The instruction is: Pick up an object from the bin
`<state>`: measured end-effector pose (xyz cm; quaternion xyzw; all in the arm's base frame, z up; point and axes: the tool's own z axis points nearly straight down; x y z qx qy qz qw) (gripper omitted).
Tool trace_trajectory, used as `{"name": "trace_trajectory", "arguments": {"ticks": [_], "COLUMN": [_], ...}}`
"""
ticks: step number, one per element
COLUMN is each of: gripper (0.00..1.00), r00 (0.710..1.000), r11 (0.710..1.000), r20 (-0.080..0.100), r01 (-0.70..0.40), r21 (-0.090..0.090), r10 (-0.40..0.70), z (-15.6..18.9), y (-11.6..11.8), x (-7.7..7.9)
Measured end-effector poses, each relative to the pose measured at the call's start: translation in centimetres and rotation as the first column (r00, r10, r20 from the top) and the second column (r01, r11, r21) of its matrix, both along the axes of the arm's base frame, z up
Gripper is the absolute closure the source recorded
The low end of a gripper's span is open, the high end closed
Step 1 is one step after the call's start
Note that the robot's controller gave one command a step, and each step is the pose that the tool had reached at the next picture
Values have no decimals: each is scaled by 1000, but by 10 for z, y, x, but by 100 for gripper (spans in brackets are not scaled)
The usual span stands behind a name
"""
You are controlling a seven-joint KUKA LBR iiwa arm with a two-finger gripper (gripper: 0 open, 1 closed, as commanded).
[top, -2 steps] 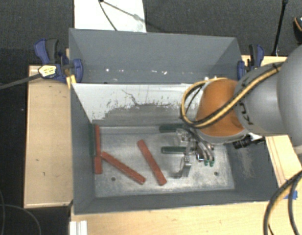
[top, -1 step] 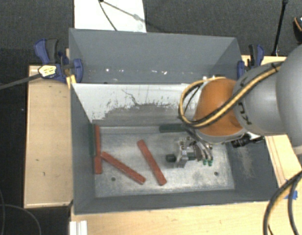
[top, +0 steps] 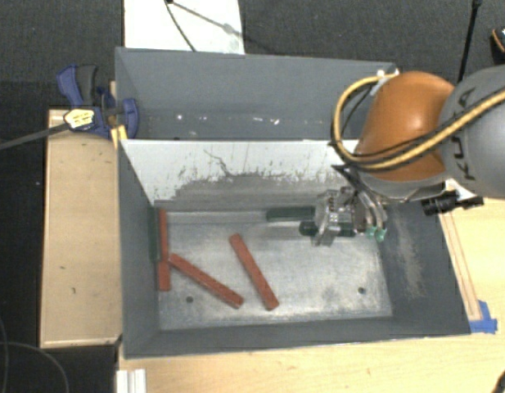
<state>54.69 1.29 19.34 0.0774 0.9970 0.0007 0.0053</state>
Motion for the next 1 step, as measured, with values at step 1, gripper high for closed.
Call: {"name": "trace_trajectory", "arguments": {"ticks": [1], "gripper": [100], "r00": [1000], "r11": [1000], "r20": [1], "r01": [-23], "r21": [1], "r10": [23], "z": [113], "y": [16], "x": [-18]}}
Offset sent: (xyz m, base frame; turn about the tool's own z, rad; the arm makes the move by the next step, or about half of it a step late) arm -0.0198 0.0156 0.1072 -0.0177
